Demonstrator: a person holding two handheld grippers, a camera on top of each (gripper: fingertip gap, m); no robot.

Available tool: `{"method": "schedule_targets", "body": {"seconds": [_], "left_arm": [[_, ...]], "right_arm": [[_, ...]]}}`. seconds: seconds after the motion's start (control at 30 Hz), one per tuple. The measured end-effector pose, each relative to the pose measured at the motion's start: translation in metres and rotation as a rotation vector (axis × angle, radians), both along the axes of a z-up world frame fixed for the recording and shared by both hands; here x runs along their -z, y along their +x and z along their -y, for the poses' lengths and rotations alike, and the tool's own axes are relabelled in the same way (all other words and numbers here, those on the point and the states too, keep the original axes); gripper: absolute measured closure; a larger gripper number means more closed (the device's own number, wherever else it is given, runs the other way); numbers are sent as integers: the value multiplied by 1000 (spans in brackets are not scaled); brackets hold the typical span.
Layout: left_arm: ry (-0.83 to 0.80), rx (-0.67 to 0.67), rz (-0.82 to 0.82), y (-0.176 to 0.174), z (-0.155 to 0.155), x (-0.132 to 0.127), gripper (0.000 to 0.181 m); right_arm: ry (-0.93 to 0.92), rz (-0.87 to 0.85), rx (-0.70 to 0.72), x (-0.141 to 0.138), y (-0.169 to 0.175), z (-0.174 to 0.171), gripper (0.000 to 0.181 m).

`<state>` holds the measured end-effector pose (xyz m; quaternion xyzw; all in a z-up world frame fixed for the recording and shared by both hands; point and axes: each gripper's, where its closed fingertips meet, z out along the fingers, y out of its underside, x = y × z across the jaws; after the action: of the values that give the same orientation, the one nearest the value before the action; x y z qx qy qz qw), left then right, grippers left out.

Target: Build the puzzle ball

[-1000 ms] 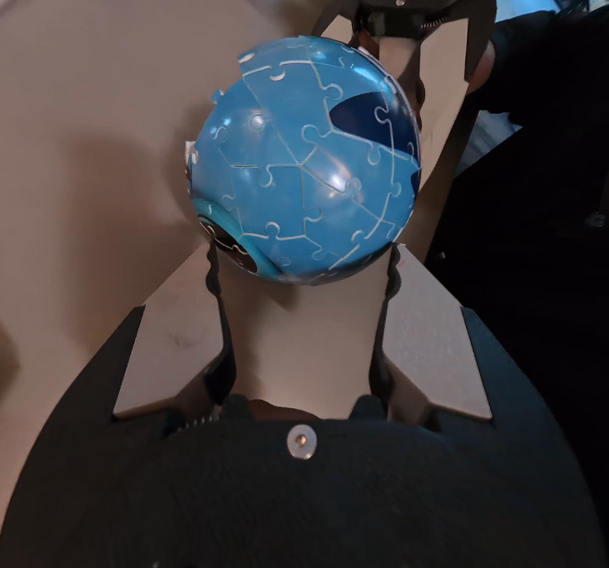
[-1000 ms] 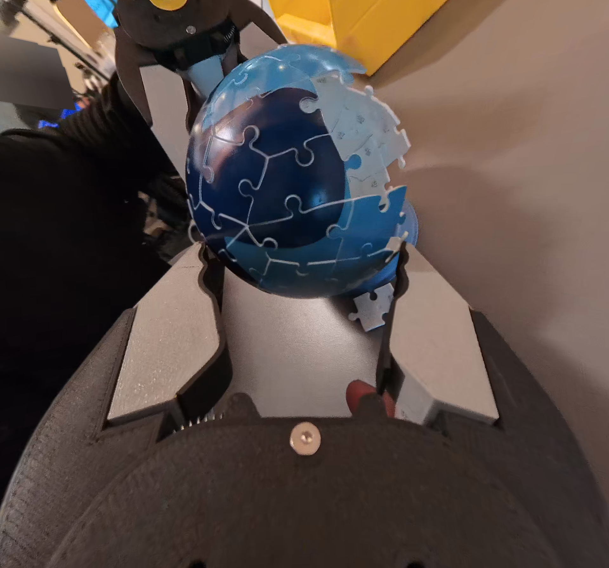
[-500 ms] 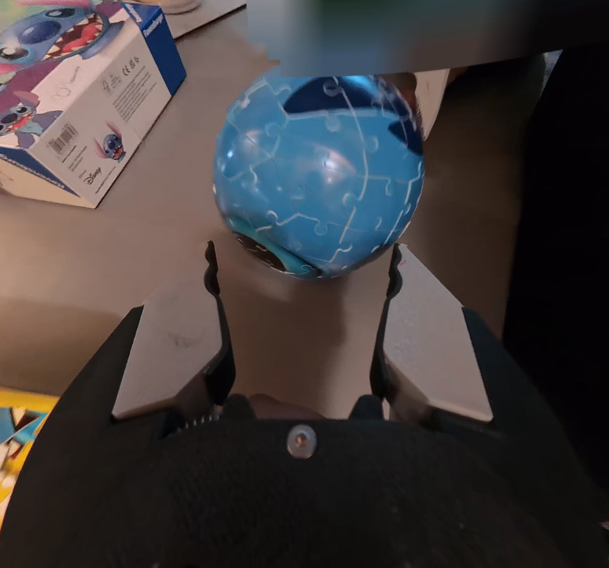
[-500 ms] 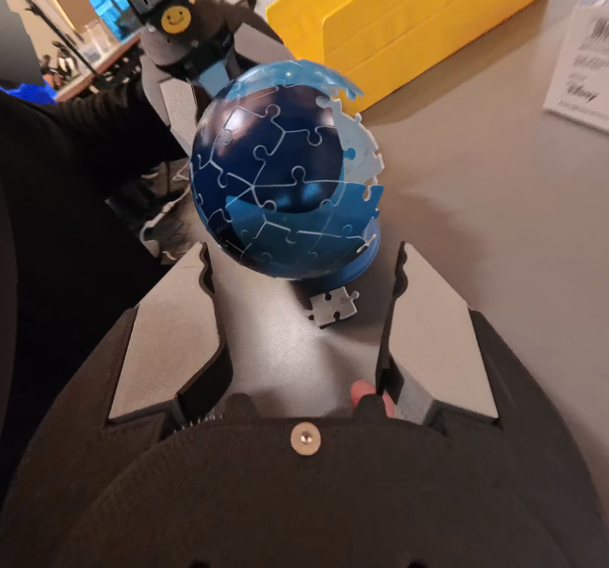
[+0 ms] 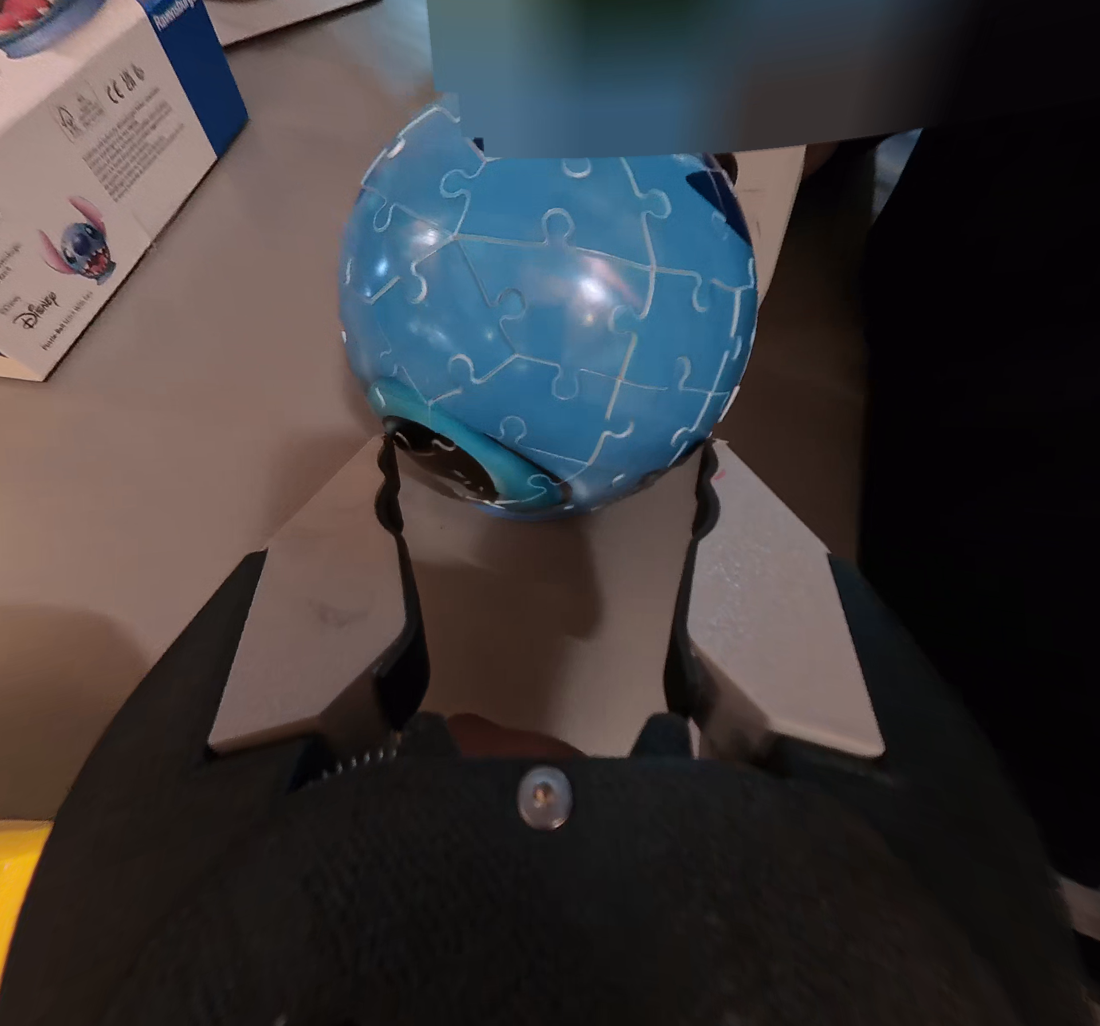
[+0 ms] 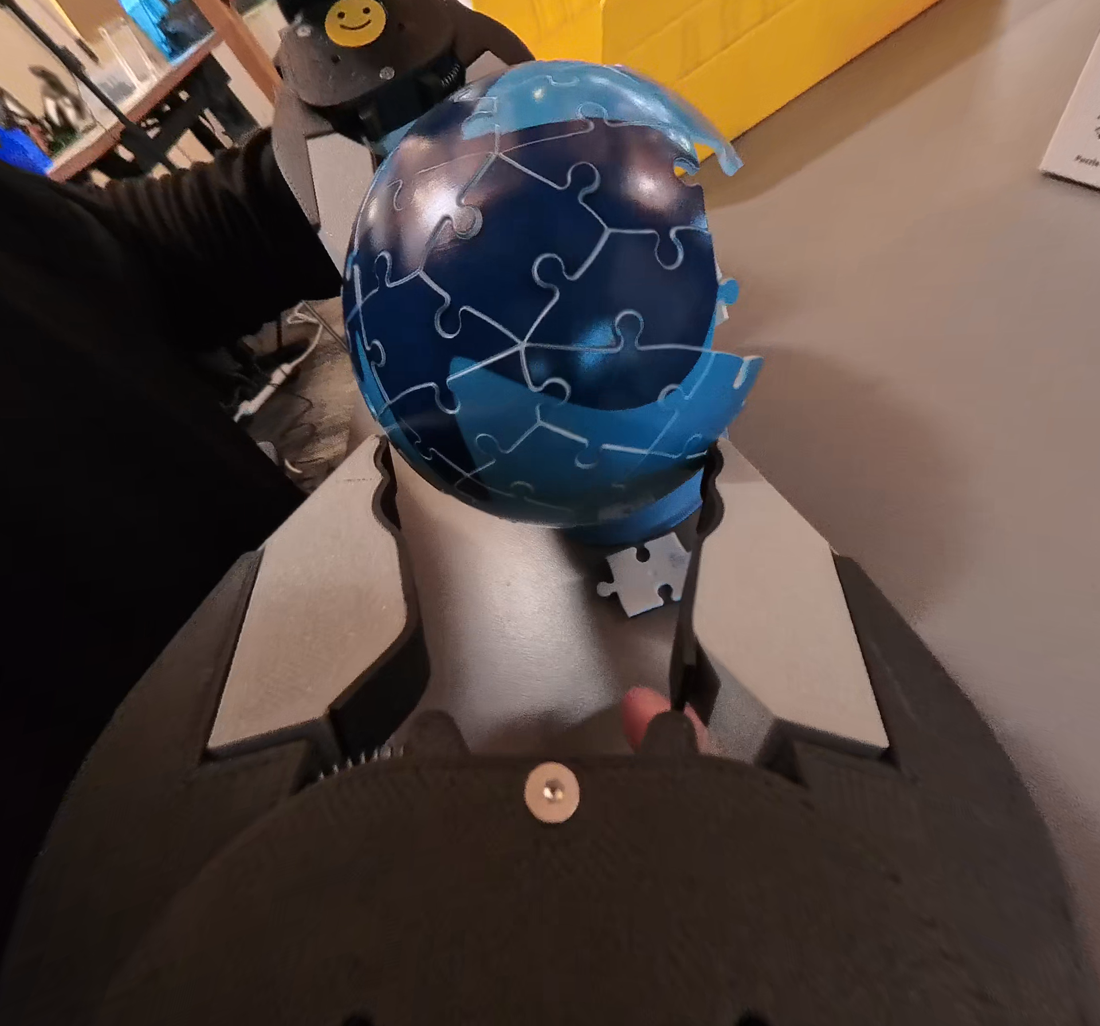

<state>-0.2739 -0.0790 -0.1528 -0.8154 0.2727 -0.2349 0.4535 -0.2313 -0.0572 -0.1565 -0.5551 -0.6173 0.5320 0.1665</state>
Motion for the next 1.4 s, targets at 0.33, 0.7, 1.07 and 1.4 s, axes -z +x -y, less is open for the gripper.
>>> {"method": "schedule_targets", "body": {"seconds": [0.33,0.7,1.07,1.4], "left_arm": [[-200,15,113,14,8,-4,79],[-153,-107,108,-12,13,-1,83],[-145,-239,62,-13,42,17,86],[-163,-258,47,-16,54,29,88]], "right_arm": [[-163,108,40,-4,13,11,79],[-105,72,18,-2,20,-5,80],[49,163,-207,33,14,0,75],[66,158,-293,33,41,51,84]]}}
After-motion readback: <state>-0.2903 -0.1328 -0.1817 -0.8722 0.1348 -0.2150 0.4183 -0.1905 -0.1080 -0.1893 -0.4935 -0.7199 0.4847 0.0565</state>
